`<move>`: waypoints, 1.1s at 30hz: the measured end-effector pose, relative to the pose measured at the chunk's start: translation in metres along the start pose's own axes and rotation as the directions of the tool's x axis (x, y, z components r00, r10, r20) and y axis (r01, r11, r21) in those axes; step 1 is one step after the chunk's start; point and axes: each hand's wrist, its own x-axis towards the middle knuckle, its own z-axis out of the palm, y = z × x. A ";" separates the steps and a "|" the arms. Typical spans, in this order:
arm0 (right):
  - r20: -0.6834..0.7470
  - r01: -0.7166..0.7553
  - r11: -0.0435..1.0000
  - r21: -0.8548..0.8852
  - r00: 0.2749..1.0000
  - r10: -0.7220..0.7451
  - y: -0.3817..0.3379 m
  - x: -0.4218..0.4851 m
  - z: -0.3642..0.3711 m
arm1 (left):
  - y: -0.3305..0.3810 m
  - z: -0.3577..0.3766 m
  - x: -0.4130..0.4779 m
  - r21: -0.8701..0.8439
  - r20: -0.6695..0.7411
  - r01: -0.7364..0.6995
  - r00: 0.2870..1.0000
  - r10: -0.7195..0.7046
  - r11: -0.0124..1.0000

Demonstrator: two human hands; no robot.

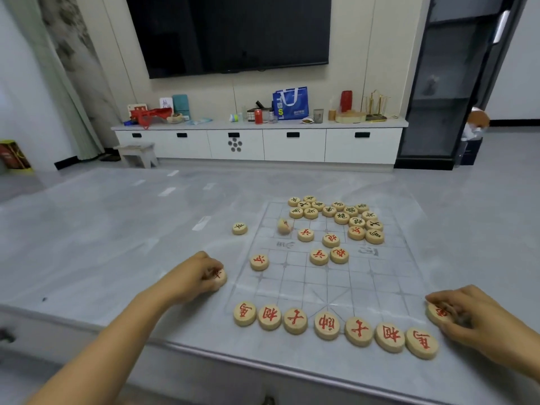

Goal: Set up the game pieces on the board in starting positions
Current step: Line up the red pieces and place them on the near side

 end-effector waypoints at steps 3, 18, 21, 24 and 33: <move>0.000 0.014 1.000 0.020 1.000 -0.014 0.002 -0.011 -0.001 | 0.008 0.007 -0.017 -0.086 0.021 0.032 0.999 -0.031 0.996; -0.151 -0.017 0.998 0.067 0.988 0.027 0.010 -0.032 0.007 | 0.008 0.016 -0.044 -0.319 0.014 0.043 0.999 -0.041 0.947; -0.108 -0.020 0.999 0.035 0.994 0.024 -0.001 -0.034 0.005 | 0.008 0.016 -0.043 -0.366 0.023 0.054 0.999 -0.049 0.929; -0.150 0.050 0.997 0.062 0.988 -0.040 -0.002 -0.033 0.005 | 0.010 0.018 -0.042 -0.334 0.009 0.031 1.000 -0.030 0.942; -0.103 0.027 0.992 0.121 0.995 -0.014 0.010 -0.032 0.005 | 0.019 0.023 -0.039 -0.235 -0.021 0.111 0.993 -0.119 0.966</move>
